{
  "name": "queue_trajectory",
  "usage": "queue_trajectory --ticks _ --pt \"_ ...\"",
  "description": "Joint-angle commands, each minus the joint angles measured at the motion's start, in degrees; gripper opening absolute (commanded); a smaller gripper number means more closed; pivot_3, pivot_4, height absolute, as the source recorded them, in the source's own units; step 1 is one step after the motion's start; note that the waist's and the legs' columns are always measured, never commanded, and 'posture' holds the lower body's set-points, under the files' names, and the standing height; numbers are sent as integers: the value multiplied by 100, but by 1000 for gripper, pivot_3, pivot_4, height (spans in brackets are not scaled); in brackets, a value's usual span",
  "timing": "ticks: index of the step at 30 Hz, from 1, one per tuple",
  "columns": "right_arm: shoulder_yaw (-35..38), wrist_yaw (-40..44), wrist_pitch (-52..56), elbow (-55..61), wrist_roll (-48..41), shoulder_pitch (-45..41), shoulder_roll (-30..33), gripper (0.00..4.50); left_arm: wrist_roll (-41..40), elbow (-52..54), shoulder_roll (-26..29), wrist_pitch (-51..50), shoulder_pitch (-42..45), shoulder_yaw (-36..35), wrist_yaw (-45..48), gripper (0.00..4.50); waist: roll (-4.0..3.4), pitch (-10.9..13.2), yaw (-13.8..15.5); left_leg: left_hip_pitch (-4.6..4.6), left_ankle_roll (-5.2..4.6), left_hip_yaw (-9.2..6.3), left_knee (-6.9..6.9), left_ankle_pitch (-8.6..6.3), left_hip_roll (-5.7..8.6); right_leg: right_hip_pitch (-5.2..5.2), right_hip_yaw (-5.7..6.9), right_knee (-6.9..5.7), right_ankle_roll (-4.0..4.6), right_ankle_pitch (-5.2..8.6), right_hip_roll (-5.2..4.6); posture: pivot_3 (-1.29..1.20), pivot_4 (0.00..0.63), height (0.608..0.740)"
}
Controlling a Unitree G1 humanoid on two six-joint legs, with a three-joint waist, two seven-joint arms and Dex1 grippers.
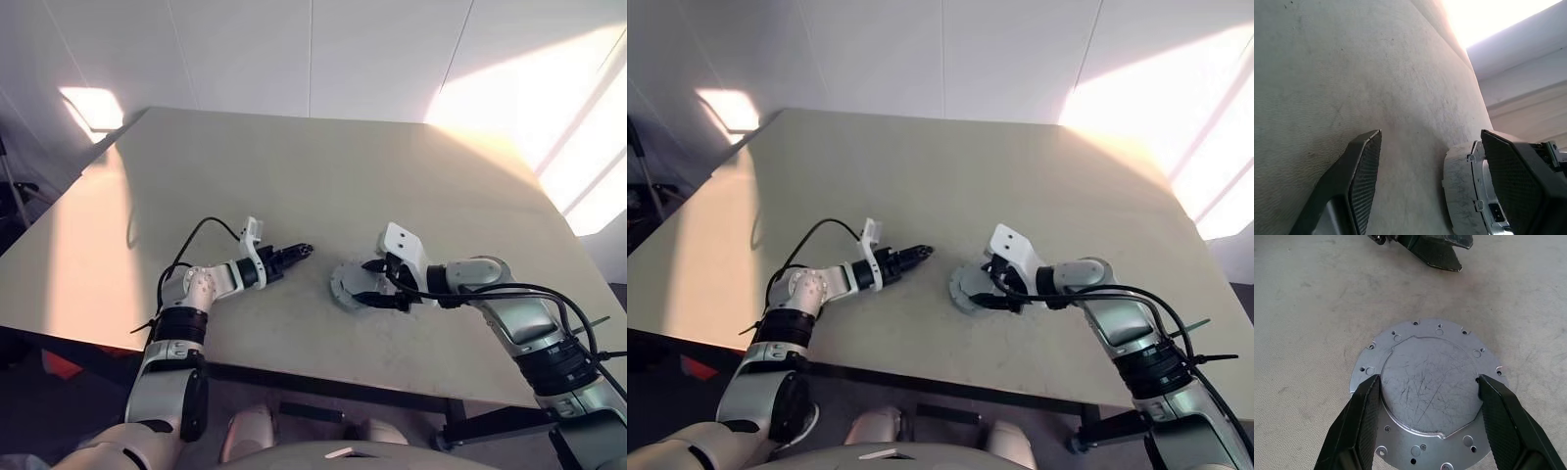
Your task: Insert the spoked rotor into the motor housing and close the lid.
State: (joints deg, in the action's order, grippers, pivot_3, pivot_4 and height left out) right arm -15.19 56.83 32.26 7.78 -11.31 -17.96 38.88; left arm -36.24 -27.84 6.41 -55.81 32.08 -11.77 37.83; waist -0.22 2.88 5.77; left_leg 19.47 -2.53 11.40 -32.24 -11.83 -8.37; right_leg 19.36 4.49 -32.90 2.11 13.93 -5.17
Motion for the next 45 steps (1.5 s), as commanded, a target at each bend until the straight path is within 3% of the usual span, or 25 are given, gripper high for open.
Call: queue_trajectory --ticks 1,13,16,24,32,38,45 --pt "-305 -214 259 -430 411 170 88 3004 -189 100 -156 -195 354 15 3 3470 2 2 -2 0 2 0 0 1 0 0 0 0 -1 0 0 0 0 740" --pt "-338 -265 207 -796 445 55 9 3004 -599 431 -580 -1236 778 314 195 3470 2 2 -31 -10 6 0 0 4 -2 -7 0 0 1 -1 0 0 0 740" --pt "-353 -278 156 -879 474 9 -6 3004 -797 610 -501 -1441 803 230 268 2760 1 3 -31 -16 11 0 0 8 -3 -9 0 0 -1 1 0 0 0 740" --pt "-386 -335 89 -1033 502 -91 -66 3004 -1106 779 -288 -1932 833 117 240 13 4 5 -33 -30 14 0 -1 9 -2 -15 0 5 -4 3 0 0 0 740" --pt "-389 -383 70 -1105 527 -143 -110 3004 -1009 636 -288 -2144 712 306 159 13 9 12 -44 -33 15 0 0 10 -2 -6 0 8 -6 3 0 0 0 740" --pt "-312 -564 141 -1194 567 -185 -171 3004 -318 -48 -263 -1848 572 444 -458 13 14 16 -55 -36 16 -1 2 10 -2 0 0 12 -7 4 0 0 0 740" --pt "-311 -580 133 -1187 562 -214 -171 3004 -454 180 -387 -1990 427 249 -612 13 37 32 -54 -42 16 -6 3 10 -2 33 4 29 -11 6 -1 0 0 740"
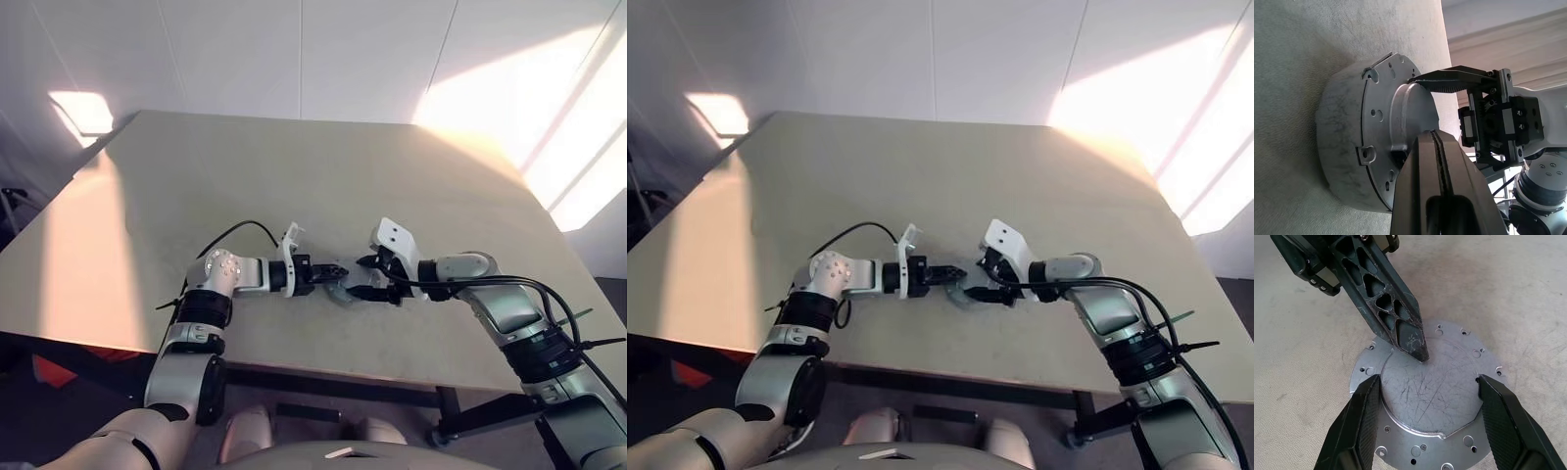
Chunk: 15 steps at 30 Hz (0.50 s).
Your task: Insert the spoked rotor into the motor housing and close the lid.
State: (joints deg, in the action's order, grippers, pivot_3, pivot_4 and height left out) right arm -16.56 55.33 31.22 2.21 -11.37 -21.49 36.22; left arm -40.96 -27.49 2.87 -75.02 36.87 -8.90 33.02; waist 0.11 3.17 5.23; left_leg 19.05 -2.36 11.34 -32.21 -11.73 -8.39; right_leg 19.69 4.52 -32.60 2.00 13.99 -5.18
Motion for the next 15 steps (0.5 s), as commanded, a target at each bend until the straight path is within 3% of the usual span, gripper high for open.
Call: queue_trajectory --ticks 1,6,10,15 --pt "-185 -439 221 -643 578 122 92 3004 7 164 -43 -75 -65 -57 -154 13 5 5 0 0 0 -1 0 0 0 2 0 2 -1 0 0 0 0 740" --pt "-147 -424 35 -738 552 22 62 3004 -34 238 -60 -76 -105 -126 -213 13 9 14 -11 1 0 -2 0 0 0 15 3 15 -3 2 0 0 0 740" --pt "105 -351 -60 -504 289 51 46 4348 -27 257 -44 -61 -111 -132 -221 0 -7 40 -34 6 0 -8 0 -1 0 21 10 40 -10 6 0 0 0 740" --pt "503 -171 -95 207 -137 115 68 4447 -12 226 3 -24 -93 -135 -204 0 -10 43 -29 44 -5 -7 9 -3 6 11 3 88 -11 4 -2 0 0 740"
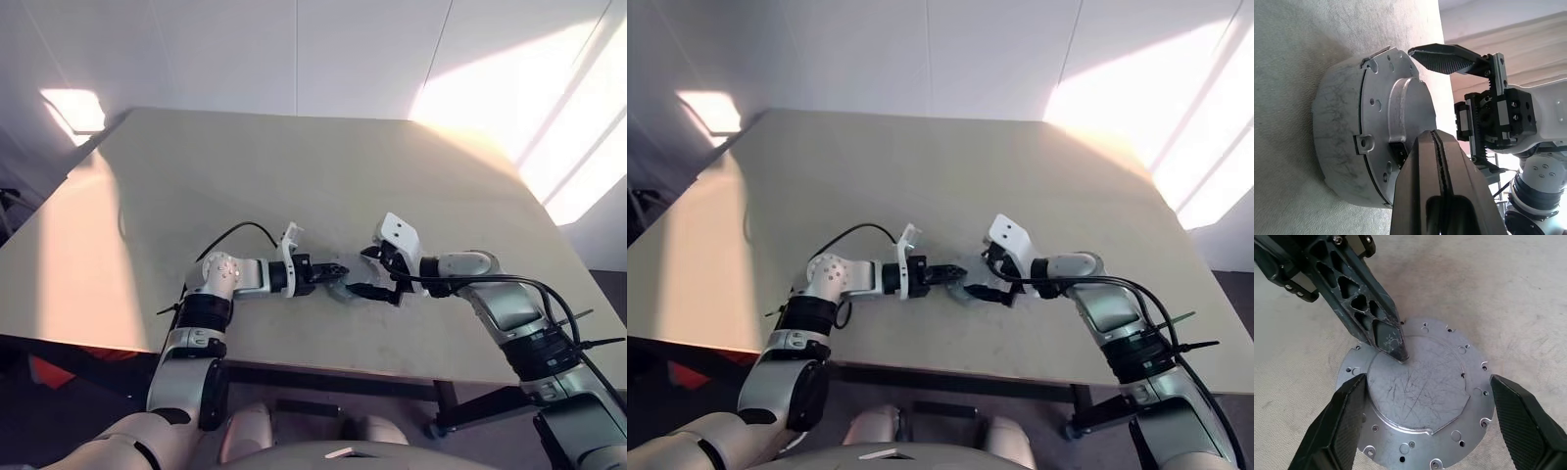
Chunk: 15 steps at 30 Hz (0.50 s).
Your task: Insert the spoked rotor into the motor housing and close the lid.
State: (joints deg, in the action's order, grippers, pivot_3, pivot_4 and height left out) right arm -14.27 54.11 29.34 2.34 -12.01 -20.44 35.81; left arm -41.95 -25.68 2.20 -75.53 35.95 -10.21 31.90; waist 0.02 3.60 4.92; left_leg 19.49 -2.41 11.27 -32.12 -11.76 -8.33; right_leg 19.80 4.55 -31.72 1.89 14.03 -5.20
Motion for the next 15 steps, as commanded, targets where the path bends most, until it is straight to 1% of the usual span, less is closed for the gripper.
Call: queue_trajectory --ticks 1,2,3,4,7,11,15 --pt "381 -30 125 338 -191 3 98 4447 88 35 78 35 6 -3 -85 0 0 0 7 21 -1 0 -1 0 1 19 -3 0 1 -2 0 0 0 740" --pt "511 -32 145 474 -321 -11 71 4447 89 26 83 46 13 1 -78 0 1 1 23 38 -2 2 -2 0 1 33 -5 -2 5 -14 0 0 0 740" --pt "631 -44 213 579 -450 -32 44 4447 88 15 88 60 25 8 -64 0 2 2 39 59 -14 4 -13 -6 4 49 -9 -5 26 -81 -1 0 0 740" --pt "724 -58 264 652 -546 -45 26 4447 84 13 89 71 33 15 -50 0 0 3 45 64 -27 8 -21 -14 7 56 -14 -8 53 -177 -4 0 0 740" --pt "1013 -183 428 791 -804 -89 -31 4447 47 17 93 96 69 29 26 0 -10 2 78 75 -21 10 2 -11 1 84 -10 -26 62 -177 0 0 0 740" --pt "1355 -296 652 955 -1092 -40 -72 4447 35 -36 100 139 143 47 146 0 -9 2 86 149 -39 10 -32 -7 -6 171 -7 -113 78 -144 -1 0 0 740" --pt "1588 -596 1104 1010 -1334 22 -149 4447 1 -5 107 154 174 129 329 0 -10 2 96 166 -43 10 -50 -9 -12 184 -2 -121 80 -143 -1 0 0 740"
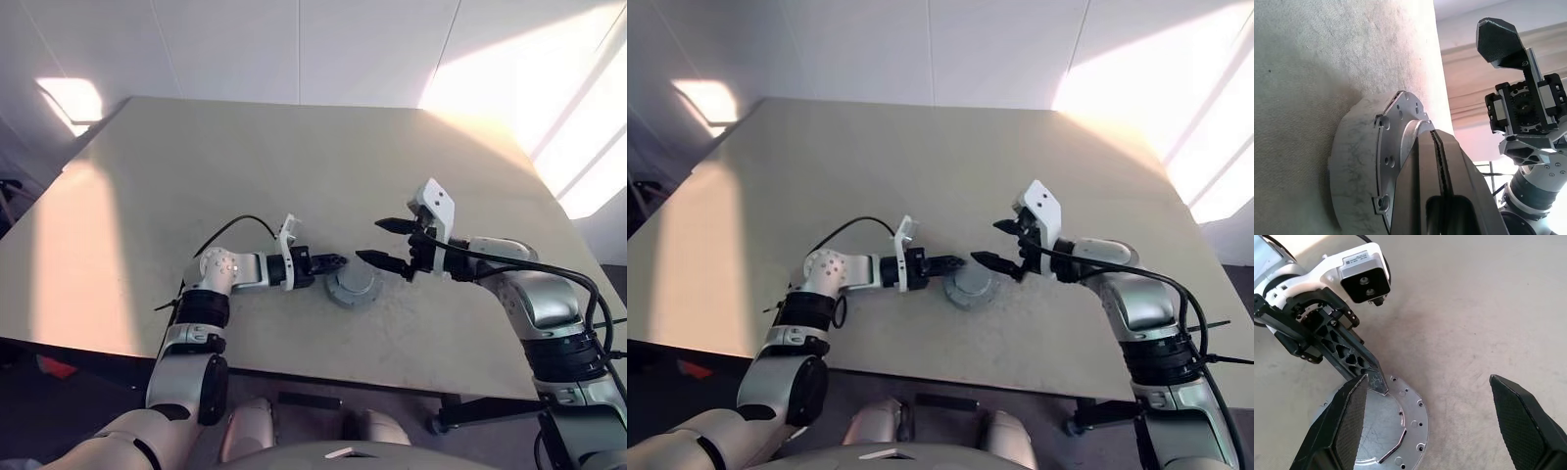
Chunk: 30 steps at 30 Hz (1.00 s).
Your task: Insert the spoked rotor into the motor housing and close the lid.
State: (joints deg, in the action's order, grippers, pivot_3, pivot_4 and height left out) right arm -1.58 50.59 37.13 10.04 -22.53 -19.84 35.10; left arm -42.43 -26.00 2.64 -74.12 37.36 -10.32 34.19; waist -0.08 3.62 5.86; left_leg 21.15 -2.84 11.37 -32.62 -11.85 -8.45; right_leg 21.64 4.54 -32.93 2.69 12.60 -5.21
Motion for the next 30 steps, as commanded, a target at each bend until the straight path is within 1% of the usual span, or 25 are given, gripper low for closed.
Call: queue_trajectory --ticks 1,4,6,7,9,11,12,14,17,21,27,30 --pt "433 -397 506 211 -360 -77 -132 4447 24 72 63 2 36 162 145 0 -1 0 1 0 -3 0 -8 -2 -1 -3 0 -1 0 0 0 0 0 740" --pt "940 -1024 1340 129 -745 -279 -403 4447 -33 120 75 3 50 185 240 0 -3 2 -1 -2 -2 0 -29 -2 -2 -10 -2 -7 1 -1 -1 0 0 740" --pt "1486 -1530 2286 132 -1209 -427 -652 4447 -45 129 93 8 62 189 267 0 -8 5 -4 -7 3 0 -43 -2 -2 -12 -7 -25 3 -2 -2 0 0 740" --pt "1763 -1726 2818 158 -1459 -474 -751 4447 -50 134 103 8 64 191 281 0 -8 5 0 -11 25 0 -46 -7 -2 -12 -8 -33 7 -4 -2 0 0 740" --pt "2364 -2027 4086 286 -1918 -511 -924 4447 -20 100 124 48 63 212 306 0 -8 5 20 -17 34 -2 -47 -2 -2 -13 -8 -47 7 -4 -2 0 0 740" --pt "2857 -2303 5129 359 -2068 -602 -1090 4447 16 54 142 95 62 231 331 0 -10 5 43 -21 42 -6 -47 3 -4 -15 -7 -52 7 -4 0 0 0 740" --pt "2965 -2503 5383 320 -2131 -570 -1095 4447 26 42 143 109 61 230 333 0 -12 5 46 -20 56 -6 -47 12 -4 -12 -7 -56 7 -4 0 0 0 740" --pt "3102 -2946 5537 113 -2351 -356 -1069 4447 60 -5 133 155 74 221 312 0 -15 4 83 -17 61 -6 -47 15 -4 -9 -7 -56 7 -4 0 0 0 740" --pt "3193 -3561 5537 -93 -2977 8 -1101 4447 88 -17 130 184 71 219 310 0 -18 4 146 -21 64 -4 -46 16 -5 -11 -8 -56 7 -3 0 0 0 740" --pt "3191 -4402 5537 -20 -4110 399 -1364 4447 88 30 175 178 50 175 304 0 -33 1 147 -25 69 -4 -44 17 -5 -11 -8 -58 6 -3 -1 0 0 740" --pt "3273 -5558 5537 -224 -5082 328 -1878 4447 116 -10 258 199 81 146 289 0 -38 -1 143 -38 83 -4 -40 25 -7 -16 -8 -64 5 -3 0 0 0 740" --pt "3320 -5989 5536 -342 -5465 78 -2220 4447 134 -90 281 246 145 123 269 0 -38 0 128 -37 84 -4 -40 25 -6 -15 -8 -64 3 -4 0 0 0 740"
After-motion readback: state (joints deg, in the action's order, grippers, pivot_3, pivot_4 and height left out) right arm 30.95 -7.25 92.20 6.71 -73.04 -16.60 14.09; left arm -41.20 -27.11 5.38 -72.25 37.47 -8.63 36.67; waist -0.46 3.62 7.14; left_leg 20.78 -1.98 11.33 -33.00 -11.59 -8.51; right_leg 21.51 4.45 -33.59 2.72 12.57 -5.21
